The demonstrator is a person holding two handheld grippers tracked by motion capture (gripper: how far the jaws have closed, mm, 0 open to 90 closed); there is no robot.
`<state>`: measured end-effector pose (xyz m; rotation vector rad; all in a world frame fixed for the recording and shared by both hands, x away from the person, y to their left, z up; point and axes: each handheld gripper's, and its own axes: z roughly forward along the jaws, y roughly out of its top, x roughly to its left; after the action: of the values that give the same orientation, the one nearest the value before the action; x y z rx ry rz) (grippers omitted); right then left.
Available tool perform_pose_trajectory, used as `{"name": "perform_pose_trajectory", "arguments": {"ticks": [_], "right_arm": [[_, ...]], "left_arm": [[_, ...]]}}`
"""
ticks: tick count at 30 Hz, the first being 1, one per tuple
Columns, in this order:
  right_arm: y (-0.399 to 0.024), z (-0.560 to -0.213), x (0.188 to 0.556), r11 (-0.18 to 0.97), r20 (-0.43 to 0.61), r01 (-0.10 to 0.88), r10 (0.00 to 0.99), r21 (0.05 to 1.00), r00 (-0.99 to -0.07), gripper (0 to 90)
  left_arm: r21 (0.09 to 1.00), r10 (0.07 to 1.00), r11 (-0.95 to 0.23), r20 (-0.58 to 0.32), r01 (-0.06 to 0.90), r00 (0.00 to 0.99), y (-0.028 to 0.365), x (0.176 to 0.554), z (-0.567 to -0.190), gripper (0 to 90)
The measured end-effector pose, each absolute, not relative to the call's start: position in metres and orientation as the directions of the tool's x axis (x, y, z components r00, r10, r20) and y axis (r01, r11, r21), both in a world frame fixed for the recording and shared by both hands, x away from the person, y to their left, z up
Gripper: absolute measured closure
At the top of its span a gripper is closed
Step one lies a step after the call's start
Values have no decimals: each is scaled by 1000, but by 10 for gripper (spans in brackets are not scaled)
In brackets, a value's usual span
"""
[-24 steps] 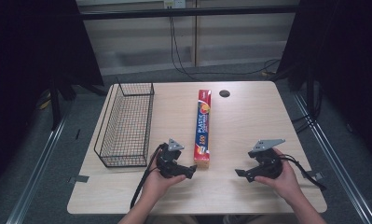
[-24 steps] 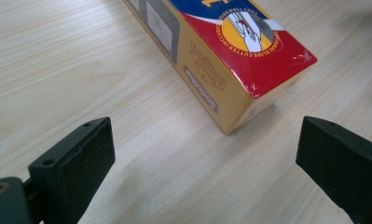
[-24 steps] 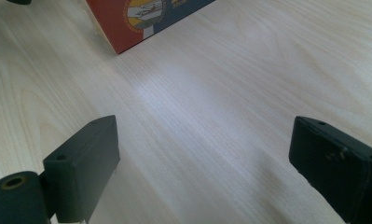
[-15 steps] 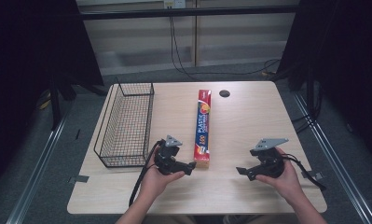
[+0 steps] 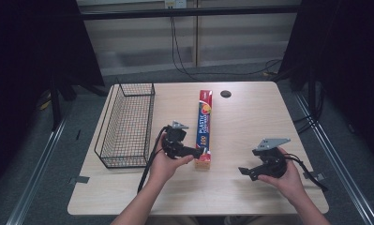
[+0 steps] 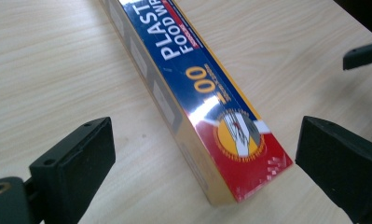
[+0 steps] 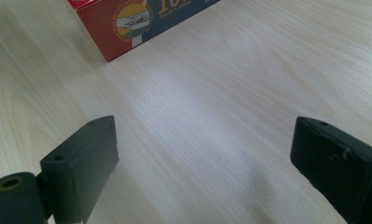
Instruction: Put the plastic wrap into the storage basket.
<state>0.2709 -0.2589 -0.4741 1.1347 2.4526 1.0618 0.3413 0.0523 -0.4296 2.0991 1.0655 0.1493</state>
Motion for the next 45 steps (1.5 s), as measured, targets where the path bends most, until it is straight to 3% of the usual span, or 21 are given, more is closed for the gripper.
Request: {"name": "perform_pose_trajectory", "arguments": {"ticks": [19, 45], "right_arm": [[-259, -474, 269, 448, 73, 563, 735, 694, -674, 74], [-259, -474, 268, 447, 84, 561, 726, 696, -683, 76]], "left_arm": [[622, 776, -313, -269, 718, 571, 15, 384, -426, 25], [555, 866, -290, -194, 779, 461, -16, 427, -448, 54]]}}
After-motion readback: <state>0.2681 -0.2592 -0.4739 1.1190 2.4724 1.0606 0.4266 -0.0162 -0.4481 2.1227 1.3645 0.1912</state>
